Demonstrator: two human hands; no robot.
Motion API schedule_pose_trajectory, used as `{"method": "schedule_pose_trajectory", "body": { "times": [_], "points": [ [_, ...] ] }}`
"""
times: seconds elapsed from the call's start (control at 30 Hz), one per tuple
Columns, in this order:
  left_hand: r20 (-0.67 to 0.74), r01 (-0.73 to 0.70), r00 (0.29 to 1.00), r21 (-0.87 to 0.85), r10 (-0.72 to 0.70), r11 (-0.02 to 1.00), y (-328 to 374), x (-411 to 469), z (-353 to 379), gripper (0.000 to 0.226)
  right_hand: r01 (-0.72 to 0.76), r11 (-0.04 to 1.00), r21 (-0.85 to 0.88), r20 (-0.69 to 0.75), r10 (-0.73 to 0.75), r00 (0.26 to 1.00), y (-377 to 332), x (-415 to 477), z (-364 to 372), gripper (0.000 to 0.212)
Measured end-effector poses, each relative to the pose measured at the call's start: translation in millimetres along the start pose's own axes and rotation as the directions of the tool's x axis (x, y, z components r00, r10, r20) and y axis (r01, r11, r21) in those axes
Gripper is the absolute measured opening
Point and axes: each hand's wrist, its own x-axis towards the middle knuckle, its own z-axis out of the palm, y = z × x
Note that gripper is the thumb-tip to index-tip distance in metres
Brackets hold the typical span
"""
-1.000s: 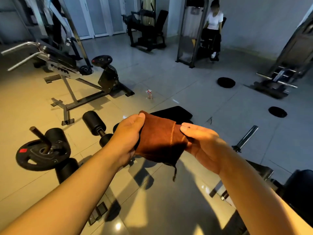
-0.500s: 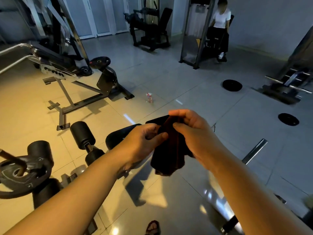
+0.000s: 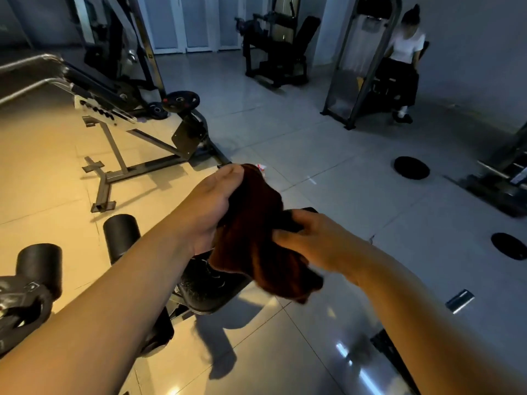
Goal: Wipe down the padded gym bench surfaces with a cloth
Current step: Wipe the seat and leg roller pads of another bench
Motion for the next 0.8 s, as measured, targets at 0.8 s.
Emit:
{"method": "schedule_pose_trajectory", "body": {
  "times": [0.8],
  "points": [
    [-0.475,-0.102,0.875,0.008,0.094,0.995,-10,92,13,0.042,0.091,0.888,0.45,0.257,-0.227,0.939,11,176,-186,0.006]
  ]
}}
